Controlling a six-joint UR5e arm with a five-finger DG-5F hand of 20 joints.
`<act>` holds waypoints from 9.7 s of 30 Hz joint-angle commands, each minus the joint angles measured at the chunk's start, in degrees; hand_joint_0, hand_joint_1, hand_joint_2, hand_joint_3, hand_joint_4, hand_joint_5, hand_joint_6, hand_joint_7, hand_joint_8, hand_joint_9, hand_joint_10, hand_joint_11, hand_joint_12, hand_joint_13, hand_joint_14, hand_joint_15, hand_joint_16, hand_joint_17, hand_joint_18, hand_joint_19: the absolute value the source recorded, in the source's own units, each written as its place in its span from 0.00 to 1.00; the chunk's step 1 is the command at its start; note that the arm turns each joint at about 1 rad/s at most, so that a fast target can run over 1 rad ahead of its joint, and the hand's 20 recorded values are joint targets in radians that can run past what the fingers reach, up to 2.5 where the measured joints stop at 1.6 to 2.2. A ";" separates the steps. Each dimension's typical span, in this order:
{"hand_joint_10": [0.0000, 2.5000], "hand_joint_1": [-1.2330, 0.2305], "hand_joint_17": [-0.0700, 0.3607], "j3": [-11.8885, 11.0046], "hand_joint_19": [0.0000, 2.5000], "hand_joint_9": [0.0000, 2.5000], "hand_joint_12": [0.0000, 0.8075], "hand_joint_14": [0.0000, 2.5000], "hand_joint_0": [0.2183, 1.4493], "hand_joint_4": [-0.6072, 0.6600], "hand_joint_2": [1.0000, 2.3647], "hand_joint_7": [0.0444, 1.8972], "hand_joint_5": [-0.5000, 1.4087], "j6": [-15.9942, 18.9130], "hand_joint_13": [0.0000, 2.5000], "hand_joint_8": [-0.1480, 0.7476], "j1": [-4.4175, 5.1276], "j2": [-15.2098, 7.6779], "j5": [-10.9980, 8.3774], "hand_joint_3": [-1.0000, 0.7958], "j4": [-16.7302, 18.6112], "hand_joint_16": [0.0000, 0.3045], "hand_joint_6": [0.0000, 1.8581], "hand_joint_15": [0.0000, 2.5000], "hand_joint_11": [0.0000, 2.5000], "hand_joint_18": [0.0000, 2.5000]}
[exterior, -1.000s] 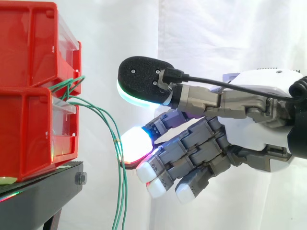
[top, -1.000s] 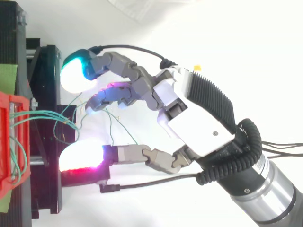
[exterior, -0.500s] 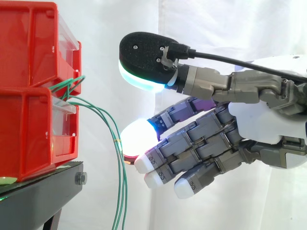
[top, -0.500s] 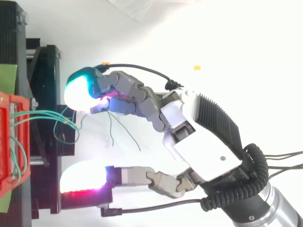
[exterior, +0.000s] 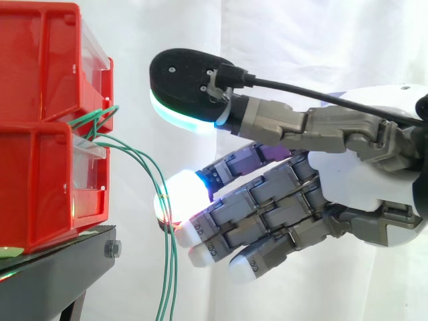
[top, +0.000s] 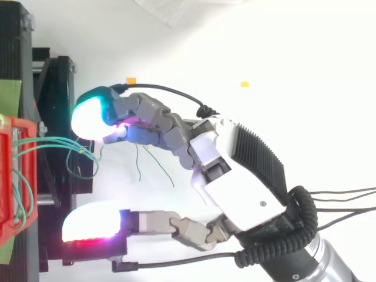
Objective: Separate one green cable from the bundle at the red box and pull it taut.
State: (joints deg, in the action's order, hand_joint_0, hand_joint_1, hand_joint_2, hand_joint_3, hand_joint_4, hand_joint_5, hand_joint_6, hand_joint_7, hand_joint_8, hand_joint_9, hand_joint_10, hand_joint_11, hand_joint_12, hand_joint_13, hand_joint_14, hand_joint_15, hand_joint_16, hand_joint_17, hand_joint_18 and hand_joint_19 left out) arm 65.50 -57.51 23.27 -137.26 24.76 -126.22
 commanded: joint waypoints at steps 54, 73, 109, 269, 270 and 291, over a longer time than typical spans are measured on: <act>0.01 0.45 0.65 -5.38 0.19 0.32 0.59 0.01 0.10 0.76 0.00 0.42 0.21 -8.93 0.26 0.60 1.78 -3.98 -10.70 0.28 10.64 0.30 0.27 0.19 0.19 0.32; 0.01 0.43 0.62 -6.79 0.21 0.33 0.58 0.01 0.11 0.78 0.00 0.45 0.21 -9.37 0.26 0.60 2.31 -5.30 -14.48 0.28 14.16 0.29 0.27 0.19 0.19 0.31; 0.01 0.43 0.61 -9.34 0.21 0.33 0.58 0.01 0.11 0.79 0.00 0.43 0.21 -16.58 0.25 0.59 2.57 -5.30 -17.56 0.28 22.51 0.28 0.27 0.19 0.19 0.29; 0.01 0.17 0.48 -4.06 0.25 0.30 0.46 0.01 0.28 0.75 0.00 0.46 0.21 -27.21 0.21 0.51 3.80 -8.03 -8.15 0.28 32.53 0.20 0.27 0.19 0.22 0.19; 0.01 0.17 0.48 -3.89 0.25 0.30 0.46 0.01 0.28 0.75 0.00 0.46 0.21 -26.95 0.21 0.51 3.89 -8.03 -8.50 0.28 32.53 0.20 0.27 0.20 0.22 0.19; 0.01 0.17 0.48 -7.40 0.25 0.30 0.46 0.01 0.28 0.77 0.00 0.54 0.22 -28.01 0.22 0.51 4.68 -8.03 -8.94 0.28 33.49 0.20 0.27 0.20 0.22 0.19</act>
State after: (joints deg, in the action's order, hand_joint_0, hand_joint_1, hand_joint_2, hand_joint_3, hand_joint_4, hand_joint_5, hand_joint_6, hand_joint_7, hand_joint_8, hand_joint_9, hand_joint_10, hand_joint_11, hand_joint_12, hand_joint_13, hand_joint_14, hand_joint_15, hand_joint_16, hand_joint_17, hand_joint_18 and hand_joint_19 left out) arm 58.40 -85.36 27.54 -145.28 15.84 -92.81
